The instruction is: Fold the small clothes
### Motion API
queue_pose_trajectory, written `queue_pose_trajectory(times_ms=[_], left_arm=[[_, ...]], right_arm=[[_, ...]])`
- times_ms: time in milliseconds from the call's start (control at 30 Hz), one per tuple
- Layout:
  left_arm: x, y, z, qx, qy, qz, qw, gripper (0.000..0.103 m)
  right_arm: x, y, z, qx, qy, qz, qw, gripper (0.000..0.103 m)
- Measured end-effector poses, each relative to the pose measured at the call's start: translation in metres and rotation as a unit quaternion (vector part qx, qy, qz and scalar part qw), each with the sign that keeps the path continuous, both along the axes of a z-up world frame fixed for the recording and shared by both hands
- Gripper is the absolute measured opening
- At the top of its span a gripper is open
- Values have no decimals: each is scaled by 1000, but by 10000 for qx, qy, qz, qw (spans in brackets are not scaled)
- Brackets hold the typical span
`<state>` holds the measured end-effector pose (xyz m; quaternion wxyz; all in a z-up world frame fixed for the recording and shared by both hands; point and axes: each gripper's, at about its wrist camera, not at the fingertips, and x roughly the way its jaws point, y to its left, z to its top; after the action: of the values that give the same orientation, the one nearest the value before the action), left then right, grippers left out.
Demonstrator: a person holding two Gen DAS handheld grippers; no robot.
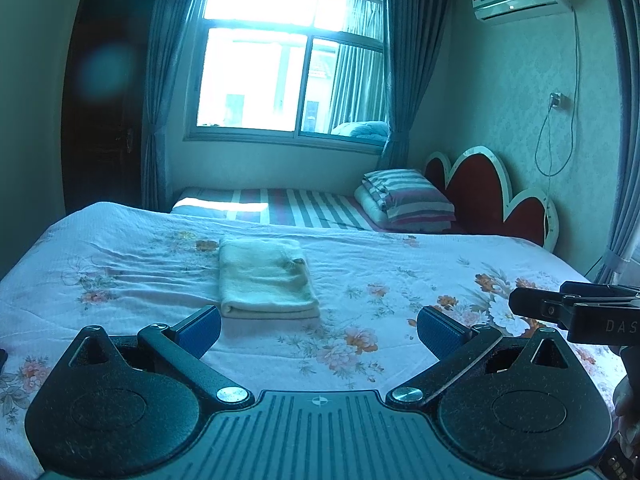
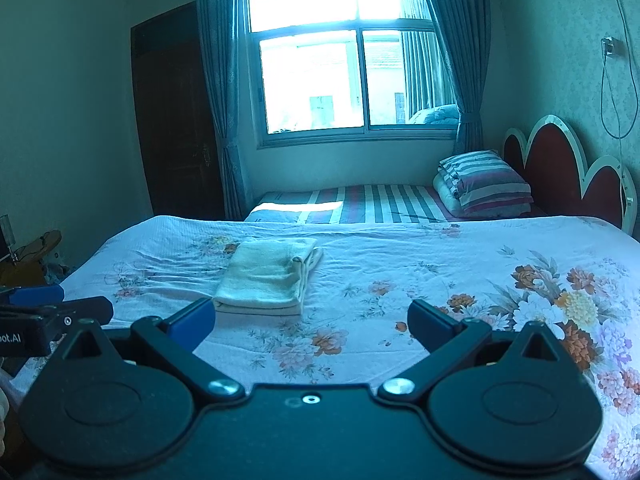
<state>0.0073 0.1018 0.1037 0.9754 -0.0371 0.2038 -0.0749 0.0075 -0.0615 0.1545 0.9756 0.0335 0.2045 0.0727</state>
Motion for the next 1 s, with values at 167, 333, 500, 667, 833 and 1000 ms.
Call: queue_pose_trajectory(times_ms=[167, 333, 500, 667, 833, 1000], left_arm=[[1, 0, 0, 1, -1, 0, 10000, 103], [1, -1, 0, 3, 3, 4, 10000, 103], [2, 0, 0, 5, -6, 20, 10000, 103], [5, 1, 0, -2, -7, 39, 10000, 103], [6, 1, 0, 5, -5, 55, 10000, 103], [6, 1, -1, 16, -22, 75, 10000, 103]], right_arm=[[1, 2, 0, -3, -2, -9, 10000, 103], [1, 2, 0, 12, -7, -8, 10000, 103], [1, 3, 0, 8, -3, -8, 10000, 103], [3, 4, -1, 21, -5, -1, 10000, 103], [4, 4, -1, 28, -2, 4, 10000, 103], [5, 4, -1, 27, 2, 12, 10000, 103]])
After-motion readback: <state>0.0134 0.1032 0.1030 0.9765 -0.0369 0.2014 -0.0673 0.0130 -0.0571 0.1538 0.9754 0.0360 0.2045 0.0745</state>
